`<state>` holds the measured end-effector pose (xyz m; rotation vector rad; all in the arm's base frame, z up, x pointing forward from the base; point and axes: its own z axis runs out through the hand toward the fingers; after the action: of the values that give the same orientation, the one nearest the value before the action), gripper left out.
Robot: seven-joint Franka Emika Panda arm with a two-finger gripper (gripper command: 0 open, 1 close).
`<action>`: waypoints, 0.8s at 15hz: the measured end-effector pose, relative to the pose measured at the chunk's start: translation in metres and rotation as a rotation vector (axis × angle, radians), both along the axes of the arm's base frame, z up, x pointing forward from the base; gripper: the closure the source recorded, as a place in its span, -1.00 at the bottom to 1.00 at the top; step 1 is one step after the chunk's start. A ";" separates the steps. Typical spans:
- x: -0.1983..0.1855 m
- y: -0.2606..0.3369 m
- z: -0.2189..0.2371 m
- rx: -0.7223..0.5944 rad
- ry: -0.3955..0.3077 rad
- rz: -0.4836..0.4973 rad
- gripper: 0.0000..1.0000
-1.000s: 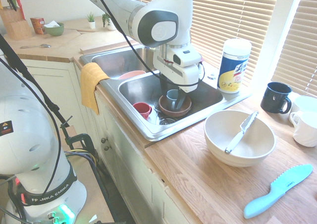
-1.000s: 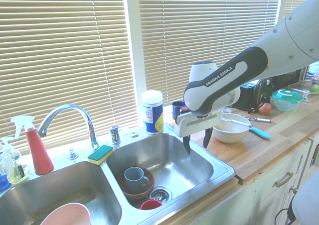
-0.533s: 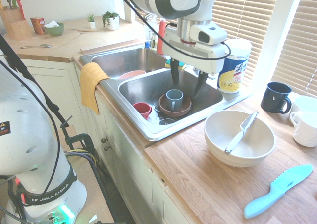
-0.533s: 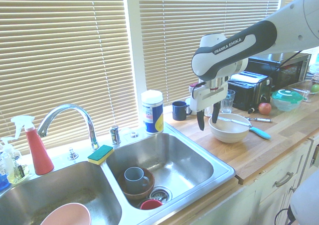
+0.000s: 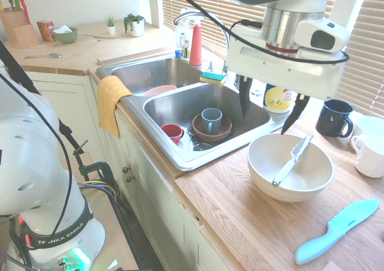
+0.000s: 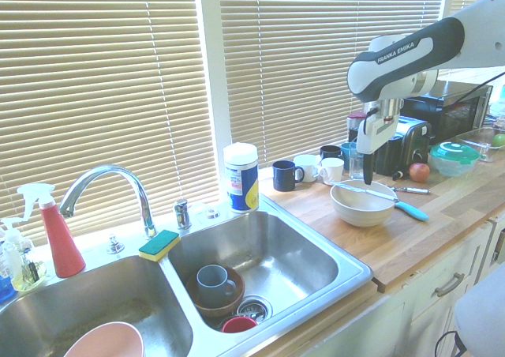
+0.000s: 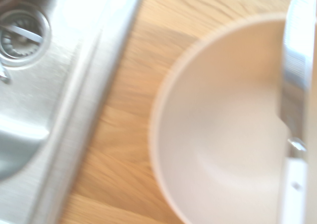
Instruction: Put the knife into the sink
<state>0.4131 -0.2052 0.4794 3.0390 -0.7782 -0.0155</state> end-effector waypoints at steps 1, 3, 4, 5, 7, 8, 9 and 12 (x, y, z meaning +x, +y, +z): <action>0.000 -0.010 -0.007 -0.006 -0.009 -0.025 -1.00; 0.005 -0.024 -0.023 -0.014 -0.026 -0.069 -1.00; 0.009 -0.029 -0.031 -0.017 -0.031 -0.088 -1.00; 0.011 -0.034 -0.039 -0.019 -0.031 -0.103 -1.00; 0.014 -0.039 -0.051 -0.022 -0.023 -0.118 -1.00; 0.015 -0.040 -0.056 -0.022 -0.018 -0.120 -1.00; 0.015 -0.040 -0.060 -0.021 -0.013 -0.120 -1.00; 0.013 -0.040 -0.072 -0.019 -0.007 -0.122 -1.00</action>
<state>0.4265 -0.2448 0.4072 2.9709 -0.9570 0.0023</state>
